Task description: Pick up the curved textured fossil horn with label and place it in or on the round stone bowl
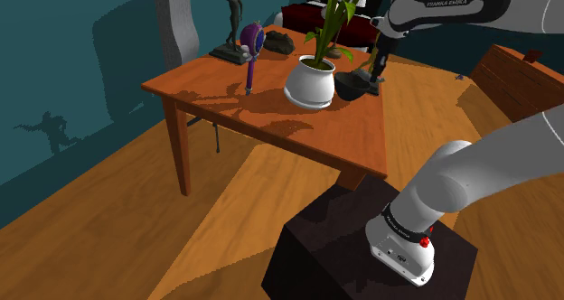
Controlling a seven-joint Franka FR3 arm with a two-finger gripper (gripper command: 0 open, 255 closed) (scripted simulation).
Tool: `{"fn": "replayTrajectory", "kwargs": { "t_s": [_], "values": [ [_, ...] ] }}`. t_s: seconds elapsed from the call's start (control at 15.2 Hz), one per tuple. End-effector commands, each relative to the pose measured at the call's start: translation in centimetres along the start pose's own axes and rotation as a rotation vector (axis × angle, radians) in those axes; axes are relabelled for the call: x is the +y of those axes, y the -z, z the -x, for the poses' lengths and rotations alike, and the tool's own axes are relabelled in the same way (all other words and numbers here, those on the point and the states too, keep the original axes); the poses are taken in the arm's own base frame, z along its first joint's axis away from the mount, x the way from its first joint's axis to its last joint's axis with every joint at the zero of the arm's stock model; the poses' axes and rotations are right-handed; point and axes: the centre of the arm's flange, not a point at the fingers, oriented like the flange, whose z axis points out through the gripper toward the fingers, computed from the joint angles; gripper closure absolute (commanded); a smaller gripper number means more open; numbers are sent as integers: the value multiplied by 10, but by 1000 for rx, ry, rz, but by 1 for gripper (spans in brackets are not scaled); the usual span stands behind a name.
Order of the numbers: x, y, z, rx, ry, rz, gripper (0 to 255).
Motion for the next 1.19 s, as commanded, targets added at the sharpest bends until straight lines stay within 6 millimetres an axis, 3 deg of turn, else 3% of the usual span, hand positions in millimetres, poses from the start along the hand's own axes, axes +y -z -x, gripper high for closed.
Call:
{"fn": "replayTrajectory", "kwargs": {
  "t_s": [0.0,0.59,0.66,1.12],
  "values": [
    [25,-2,-8,-1,1,1,255],
    [138,-16,-41,-1,1,1,255],
    [160,-19,-47,-1,1,1,255],
    [154,-56,-50,-1,1,1,255]
  ]
}}
